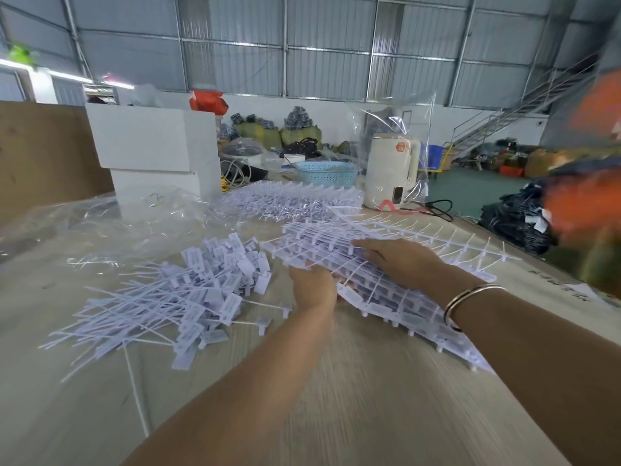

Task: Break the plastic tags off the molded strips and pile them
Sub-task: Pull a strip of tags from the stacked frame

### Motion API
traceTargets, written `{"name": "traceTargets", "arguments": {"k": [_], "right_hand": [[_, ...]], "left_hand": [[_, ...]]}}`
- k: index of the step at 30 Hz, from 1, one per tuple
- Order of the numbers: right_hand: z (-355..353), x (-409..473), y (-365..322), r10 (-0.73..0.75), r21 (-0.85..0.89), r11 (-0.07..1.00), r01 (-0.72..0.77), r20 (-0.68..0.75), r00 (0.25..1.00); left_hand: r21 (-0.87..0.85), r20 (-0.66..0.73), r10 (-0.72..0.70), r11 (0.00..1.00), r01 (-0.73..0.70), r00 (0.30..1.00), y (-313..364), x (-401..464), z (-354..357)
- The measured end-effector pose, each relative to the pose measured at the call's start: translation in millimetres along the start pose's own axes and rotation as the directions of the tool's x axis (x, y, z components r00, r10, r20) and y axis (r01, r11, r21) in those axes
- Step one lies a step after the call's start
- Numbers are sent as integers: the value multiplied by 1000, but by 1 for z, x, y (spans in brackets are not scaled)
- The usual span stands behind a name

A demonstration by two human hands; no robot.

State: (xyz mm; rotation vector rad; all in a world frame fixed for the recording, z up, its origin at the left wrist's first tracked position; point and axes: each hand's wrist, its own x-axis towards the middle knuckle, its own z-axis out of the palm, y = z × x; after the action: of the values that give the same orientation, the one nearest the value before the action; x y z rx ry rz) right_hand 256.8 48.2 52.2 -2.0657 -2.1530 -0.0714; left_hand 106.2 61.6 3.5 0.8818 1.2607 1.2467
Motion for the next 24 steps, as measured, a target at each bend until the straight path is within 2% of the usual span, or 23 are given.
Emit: {"name": "traceTargets", "arguments": {"k": [3,6,8,10,11,12,14,16,18,21,22,24], "right_hand": [[4,-1,-7,36,-49,998,-39,-63,997],[8,1,-6,45,-25,999,-45,1,999],[3,0,-2,18,58,998,-23,73,997],[-5,-2,-3,-48,131,991,36,90,995],[-8,-2,-4,-58,121,991,51,54,997],[-10,-2,-4,-38,92,995,39,-10,999],[-11,-3,-7,24,39,999,-19,-115,993],[-8,-6,-11,20,8,1000,-19,-73,997],[-3,-9,-9,-11,2,1000,11,5,1000],[-1,-11,3,-5,23,1000,4,48,999],[0,-11,6,-4,13,1000,3,66,998],[1,-10,10,-5,4,1000,4,94,996]], "left_hand": [[-59,86,-75,995,80,994,-3,-8,-5],[-29,83,85,996,-83,993,6,-9,-8],[42,56,217,975,-219,975,15,-11,-14],[37,28,274,961,-275,961,20,-9,-24],[14,-1,278,961,-278,961,19,-6,-29],[-6,-13,249,968,-249,968,18,-5,-33],[-40,52,115,993,-113,992,11,-8,-37],[-115,114,31,993,-18,993,4,-17,-36],[-124,10,100,987,-98,995,10,-21,-37],[-178,-187,244,944,-277,951,41,-13,-55],[-168,-190,260,942,-292,947,52,-10,-64],[-81,-58,279,956,-283,959,64,-12,-81]]}}
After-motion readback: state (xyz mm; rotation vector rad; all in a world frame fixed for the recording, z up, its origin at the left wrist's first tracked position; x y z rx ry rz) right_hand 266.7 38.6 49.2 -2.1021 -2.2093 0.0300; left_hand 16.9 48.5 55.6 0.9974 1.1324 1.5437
